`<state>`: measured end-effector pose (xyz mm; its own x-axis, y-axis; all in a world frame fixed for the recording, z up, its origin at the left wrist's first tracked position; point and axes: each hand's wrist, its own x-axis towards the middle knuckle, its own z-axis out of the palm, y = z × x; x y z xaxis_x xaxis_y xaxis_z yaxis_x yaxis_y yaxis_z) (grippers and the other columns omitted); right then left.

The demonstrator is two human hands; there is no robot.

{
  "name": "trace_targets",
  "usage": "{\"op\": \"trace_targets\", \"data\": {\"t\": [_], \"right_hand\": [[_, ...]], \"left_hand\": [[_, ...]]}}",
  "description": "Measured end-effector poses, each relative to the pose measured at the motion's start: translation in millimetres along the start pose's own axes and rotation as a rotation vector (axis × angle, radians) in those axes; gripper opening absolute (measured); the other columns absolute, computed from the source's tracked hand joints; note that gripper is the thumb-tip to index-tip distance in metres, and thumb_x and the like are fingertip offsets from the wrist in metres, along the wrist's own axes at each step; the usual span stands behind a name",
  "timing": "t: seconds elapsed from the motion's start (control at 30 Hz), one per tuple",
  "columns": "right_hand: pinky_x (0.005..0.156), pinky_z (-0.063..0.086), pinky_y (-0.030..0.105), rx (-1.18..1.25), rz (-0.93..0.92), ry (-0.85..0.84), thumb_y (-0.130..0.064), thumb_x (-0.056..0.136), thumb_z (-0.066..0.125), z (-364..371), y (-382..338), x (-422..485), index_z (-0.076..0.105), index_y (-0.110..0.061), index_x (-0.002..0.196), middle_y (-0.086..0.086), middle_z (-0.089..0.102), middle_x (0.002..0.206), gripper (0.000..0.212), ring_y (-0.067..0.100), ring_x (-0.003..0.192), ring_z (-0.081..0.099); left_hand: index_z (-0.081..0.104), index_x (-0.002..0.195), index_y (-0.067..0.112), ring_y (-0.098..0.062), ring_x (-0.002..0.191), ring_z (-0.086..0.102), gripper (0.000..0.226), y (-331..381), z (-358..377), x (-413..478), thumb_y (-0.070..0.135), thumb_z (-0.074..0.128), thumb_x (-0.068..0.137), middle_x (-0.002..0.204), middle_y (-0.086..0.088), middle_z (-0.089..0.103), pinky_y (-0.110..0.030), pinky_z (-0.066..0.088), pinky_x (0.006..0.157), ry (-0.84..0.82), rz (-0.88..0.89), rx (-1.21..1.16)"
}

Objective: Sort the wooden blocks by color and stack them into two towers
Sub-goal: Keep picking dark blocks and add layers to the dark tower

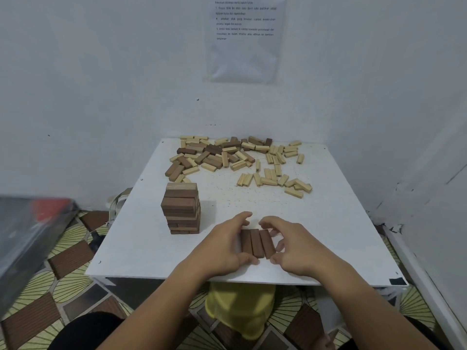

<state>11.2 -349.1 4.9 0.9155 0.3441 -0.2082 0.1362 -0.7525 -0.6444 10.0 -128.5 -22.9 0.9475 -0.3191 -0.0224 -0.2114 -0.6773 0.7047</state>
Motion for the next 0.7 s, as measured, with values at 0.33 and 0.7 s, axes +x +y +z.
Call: {"op": "trace_targets", "data": {"t": [0.33, 0.7], "right_hand": [[0.080, 0.045, 0.027, 0.100, -0.057, 0.029, -0.012, 0.078, 0.082, 12, 3, 8, 0.038, -0.055, 0.127, -0.017, 0.055, 0.130, 0.079, -0.005, 0.073, 0.046], [0.080, 0.040, 0.021, 0.108, -0.087, 0.090, -0.016, 0.077, 0.083, 21, 9, 6, 0.040, -0.054, 0.129, -0.026, 0.049, 0.119, 0.077, -0.004, 0.084, 0.048]], "left_hand": [[0.035, 0.149, 0.047, -0.009, 0.130, 0.054, 0.096, -3, -3, 5, 0.044, 0.092, 0.072, 0.141, 0.013, 0.061, -0.031, 0.044, 0.109, -0.028, -0.003, -0.012], [0.043, 0.128, 0.051, 0.000, 0.120, 0.058, 0.084, -4, -2, 4, 0.050, 0.095, 0.063, 0.128, 0.021, 0.066, -0.032, 0.049, 0.104, 0.015, -0.034, -0.066]]}}
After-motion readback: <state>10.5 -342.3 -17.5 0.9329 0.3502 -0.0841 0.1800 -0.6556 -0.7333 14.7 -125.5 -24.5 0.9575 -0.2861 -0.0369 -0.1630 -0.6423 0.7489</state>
